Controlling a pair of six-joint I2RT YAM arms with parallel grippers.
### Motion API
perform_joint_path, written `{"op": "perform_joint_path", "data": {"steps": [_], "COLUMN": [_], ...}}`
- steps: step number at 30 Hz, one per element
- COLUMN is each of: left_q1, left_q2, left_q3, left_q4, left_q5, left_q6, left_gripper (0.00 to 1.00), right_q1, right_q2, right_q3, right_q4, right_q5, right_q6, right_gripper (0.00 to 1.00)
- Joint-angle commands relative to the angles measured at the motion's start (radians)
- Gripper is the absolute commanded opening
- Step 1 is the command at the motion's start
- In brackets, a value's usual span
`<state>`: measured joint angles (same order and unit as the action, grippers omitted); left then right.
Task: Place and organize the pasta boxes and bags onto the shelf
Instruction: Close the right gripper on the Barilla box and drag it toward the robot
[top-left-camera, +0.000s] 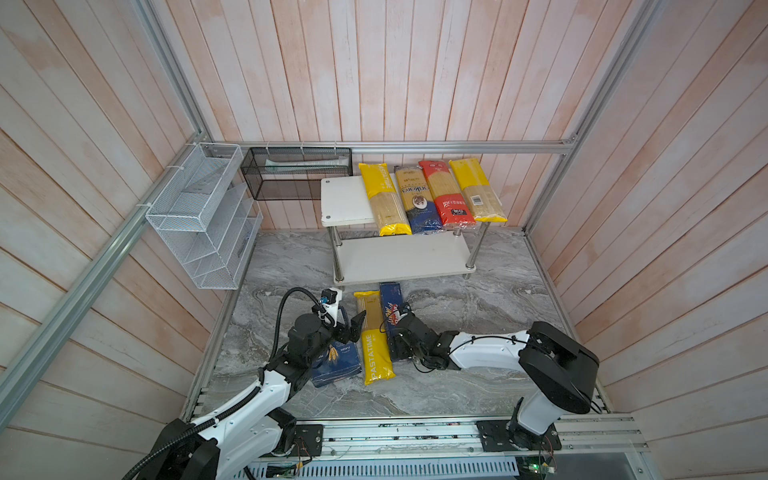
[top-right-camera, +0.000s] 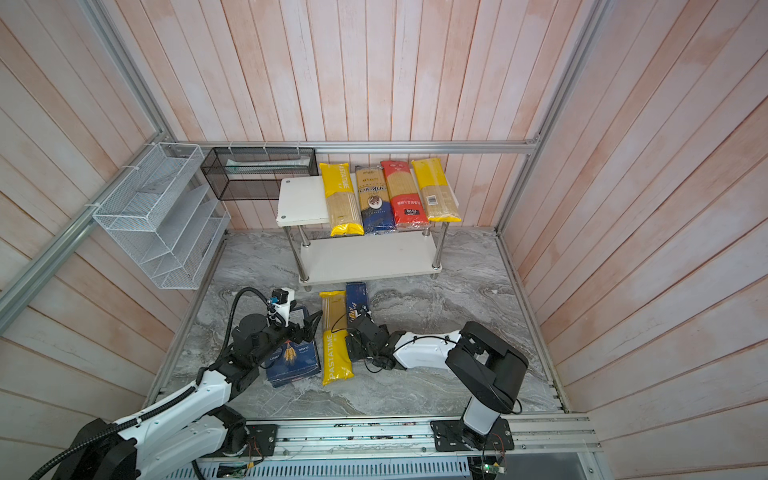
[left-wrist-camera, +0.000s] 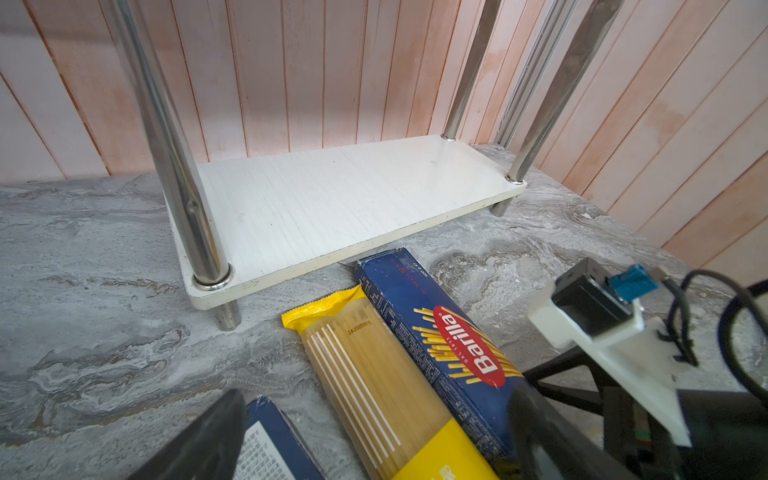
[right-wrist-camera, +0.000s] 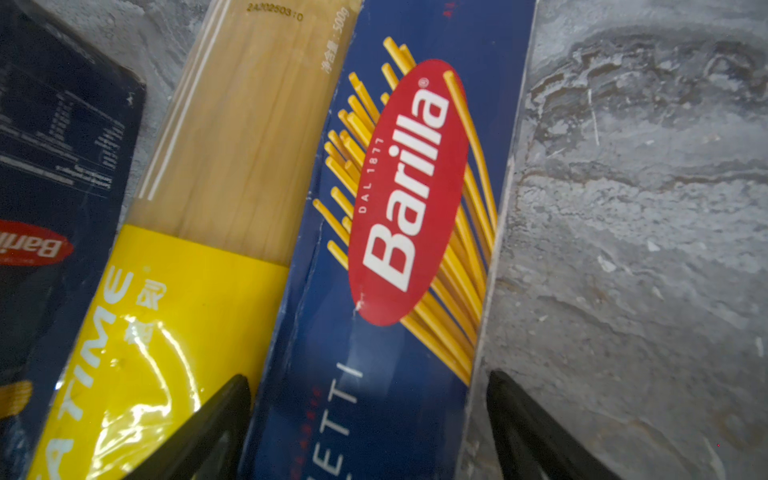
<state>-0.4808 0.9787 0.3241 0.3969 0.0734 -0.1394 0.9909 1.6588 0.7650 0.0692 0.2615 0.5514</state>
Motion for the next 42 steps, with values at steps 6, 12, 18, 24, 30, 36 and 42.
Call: {"op": "perform_joint_path", "data": {"steps": [6, 12, 18, 24, 30, 36, 42], "left_q1": [-0.004, -0.004, -0.004, -0.004, -0.004, -0.004, -0.004], "left_q2": [-0.018, -0.019, -0.020, -0.028, -0.017, -0.007, -0.004], "left_q3": [0.003, 0.001, 0.001, -0.002, 0.001, 0.005, 0.005], "left_q4": [0.007, 0.008, 0.008, 0.008, 0.010, 0.011, 0.013], "left_q5": [0.007, 0.011, 0.014, 0.009, 0.015, 0.017, 0.019], "left_q6": [-0.003, -0.003, -0.006, -0.006, -0.005, -0.008, -0.008], "left_gripper": [1.00, 0.99, 0.99, 1.00, 1.00, 1.00, 1.00], "right_q1": [-0.061, -0.060, -0.065, -0.075, -0.093, -0.102, -0.107], "right_q2": [-0.111, -0.244, -0.254, -0.206, -0.165, -0.121, -0.071], "right_q3": [-0.131, -0.185, -0.169, -0.152, -0.178, -0.188, -0.199], "right_q4": [-0.028, 0.038, 0.017, 0.032, 0.082, 0.104, 0.146], "right_q5": [0.008, -0.056, -0.039, -0.044, -0.094, -0.101, -0.115], "right_q6": [0.036, -0.028, -0.132, -0.137, -0.162, -0.161, -0.152], "right_gripper": [0.89, 0.89, 0.91, 0.92, 0.94, 0.94, 0.94]}}
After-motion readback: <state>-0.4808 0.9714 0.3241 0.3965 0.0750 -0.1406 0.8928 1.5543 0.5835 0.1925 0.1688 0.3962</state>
